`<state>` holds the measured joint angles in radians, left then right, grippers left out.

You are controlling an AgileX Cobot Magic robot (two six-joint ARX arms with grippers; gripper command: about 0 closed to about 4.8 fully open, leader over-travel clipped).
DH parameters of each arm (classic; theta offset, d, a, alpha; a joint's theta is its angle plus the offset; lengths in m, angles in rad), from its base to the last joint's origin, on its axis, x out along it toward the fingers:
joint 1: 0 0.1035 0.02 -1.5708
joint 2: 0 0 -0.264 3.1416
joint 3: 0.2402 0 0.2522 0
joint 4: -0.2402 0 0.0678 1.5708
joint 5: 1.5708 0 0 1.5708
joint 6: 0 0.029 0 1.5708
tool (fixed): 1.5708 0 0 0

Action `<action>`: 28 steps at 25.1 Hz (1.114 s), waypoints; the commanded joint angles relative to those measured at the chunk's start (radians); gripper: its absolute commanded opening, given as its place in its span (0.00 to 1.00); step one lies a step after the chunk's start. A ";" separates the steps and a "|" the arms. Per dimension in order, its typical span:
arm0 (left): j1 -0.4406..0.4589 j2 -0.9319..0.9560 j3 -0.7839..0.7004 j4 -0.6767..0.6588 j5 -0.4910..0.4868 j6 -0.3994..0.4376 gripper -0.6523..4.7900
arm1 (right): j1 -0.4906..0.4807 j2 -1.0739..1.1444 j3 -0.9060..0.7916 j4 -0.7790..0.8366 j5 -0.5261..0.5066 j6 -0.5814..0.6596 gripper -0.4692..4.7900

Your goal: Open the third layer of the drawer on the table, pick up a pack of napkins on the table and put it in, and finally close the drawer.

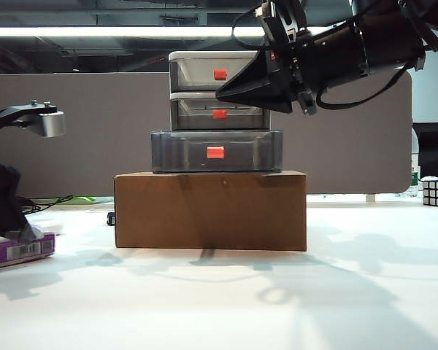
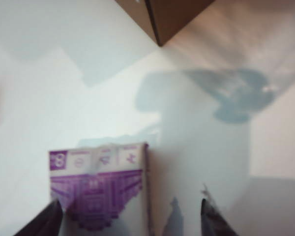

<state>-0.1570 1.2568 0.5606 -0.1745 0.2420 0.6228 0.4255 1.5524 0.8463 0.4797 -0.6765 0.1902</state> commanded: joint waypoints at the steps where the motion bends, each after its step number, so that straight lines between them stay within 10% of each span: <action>1: 0.000 -0.003 0.005 0.059 -0.021 0.037 0.81 | 0.001 -0.006 0.005 0.010 -0.008 -0.001 0.08; 21: 0.145 0.166 0.012 0.096 0.163 -0.010 0.79 | 0.001 -0.006 0.005 0.011 -0.010 -0.011 0.08; 26: 0.145 0.166 0.012 0.102 0.187 -0.010 0.26 | 0.001 -0.006 0.005 0.011 -0.010 -0.011 0.08; 28: 0.145 0.165 0.012 0.104 0.208 -0.010 0.26 | 0.000 -0.006 0.005 0.011 -0.010 -0.011 0.08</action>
<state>-0.0124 1.4235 0.5728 -0.0673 0.4316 0.6121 0.4255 1.5524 0.8459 0.4797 -0.6827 0.1829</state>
